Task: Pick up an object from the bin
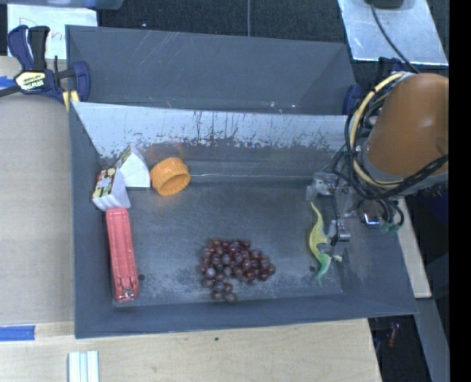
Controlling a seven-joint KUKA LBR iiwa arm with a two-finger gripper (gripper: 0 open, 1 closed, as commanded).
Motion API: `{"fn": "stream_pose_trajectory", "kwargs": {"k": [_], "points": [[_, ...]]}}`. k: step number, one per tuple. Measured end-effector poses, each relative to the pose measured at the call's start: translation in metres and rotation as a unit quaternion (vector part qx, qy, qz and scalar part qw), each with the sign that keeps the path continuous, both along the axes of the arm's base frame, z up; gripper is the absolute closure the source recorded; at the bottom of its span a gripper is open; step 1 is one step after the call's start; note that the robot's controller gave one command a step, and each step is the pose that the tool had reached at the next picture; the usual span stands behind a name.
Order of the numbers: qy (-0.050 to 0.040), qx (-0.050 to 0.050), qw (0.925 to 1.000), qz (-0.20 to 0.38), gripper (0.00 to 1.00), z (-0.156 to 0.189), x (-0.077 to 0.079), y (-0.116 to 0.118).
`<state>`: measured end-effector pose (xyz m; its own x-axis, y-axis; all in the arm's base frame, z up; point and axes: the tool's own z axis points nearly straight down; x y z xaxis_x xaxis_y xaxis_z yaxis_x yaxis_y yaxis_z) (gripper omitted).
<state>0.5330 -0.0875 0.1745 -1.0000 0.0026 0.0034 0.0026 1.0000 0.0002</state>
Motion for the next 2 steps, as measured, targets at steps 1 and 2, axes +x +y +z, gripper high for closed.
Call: {"fn": "stream_pose_trajectory", "kwargs": {"k": [1, 2], "points": [[-0.0035, -0.001, 1.0000, 0.001, 0.00, 0.003, 0.002, 0.000], [-0.0040, -0.001, 0.9992, 0.040, 0.00, 0.034, 0.013, 0.017]]}}
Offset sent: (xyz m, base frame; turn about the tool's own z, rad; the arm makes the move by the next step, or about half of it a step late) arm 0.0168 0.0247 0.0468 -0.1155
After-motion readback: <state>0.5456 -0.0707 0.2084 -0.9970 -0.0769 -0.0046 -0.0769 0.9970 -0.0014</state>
